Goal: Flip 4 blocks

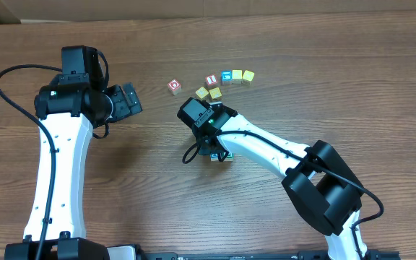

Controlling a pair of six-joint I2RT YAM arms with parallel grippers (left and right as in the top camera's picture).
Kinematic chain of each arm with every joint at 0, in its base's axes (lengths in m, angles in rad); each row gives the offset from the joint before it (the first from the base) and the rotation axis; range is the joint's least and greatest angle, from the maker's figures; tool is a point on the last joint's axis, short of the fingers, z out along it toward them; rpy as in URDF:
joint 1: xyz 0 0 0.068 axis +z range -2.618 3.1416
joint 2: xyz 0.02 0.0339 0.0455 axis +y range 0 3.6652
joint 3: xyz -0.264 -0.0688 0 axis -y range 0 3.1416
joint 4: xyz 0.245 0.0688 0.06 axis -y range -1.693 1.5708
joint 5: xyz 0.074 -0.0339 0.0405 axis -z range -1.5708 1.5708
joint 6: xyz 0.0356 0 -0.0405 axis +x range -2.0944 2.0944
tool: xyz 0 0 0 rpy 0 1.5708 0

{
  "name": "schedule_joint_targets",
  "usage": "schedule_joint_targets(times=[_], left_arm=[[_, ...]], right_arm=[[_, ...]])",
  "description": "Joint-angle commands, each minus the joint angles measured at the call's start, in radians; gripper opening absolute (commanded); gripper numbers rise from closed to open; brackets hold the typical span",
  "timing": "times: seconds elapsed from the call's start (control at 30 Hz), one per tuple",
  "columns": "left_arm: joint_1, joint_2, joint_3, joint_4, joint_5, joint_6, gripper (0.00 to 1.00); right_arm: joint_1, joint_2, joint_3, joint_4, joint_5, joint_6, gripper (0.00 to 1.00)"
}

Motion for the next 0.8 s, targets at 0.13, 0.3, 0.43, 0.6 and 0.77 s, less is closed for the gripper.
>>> schedule_joint_targets(times=[0.13,0.3,0.43,0.6,0.77], left_arm=[[0.002,0.008,0.011,-0.002,-0.010,-0.009,1.00],[0.002,0.008,0.011,-0.002,-0.010,-0.009,1.00],[0.002,0.008,0.011,-0.002,-0.010,-0.009,1.00],[0.002,0.008,0.011,-0.002,-0.010,-0.009,1.00],[0.002,0.008,0.011,-0.002,-0.010,-0.009,1.00]], right_arm=[[0.005,0.002,0.022,-0.002,-0.002,0.000,0.10],[0.005,0.002,0.022,-0.010,-0.002,0.000,0.10],[0.005,0.002,0.022,-0.005,-0.002,0.000,0.11],[0.005,0.002,0.022,-0.004,-0.002,0.000,0.11],[0.005,0.002,0.030,-0.001,-0.002,0.000,0.11]])
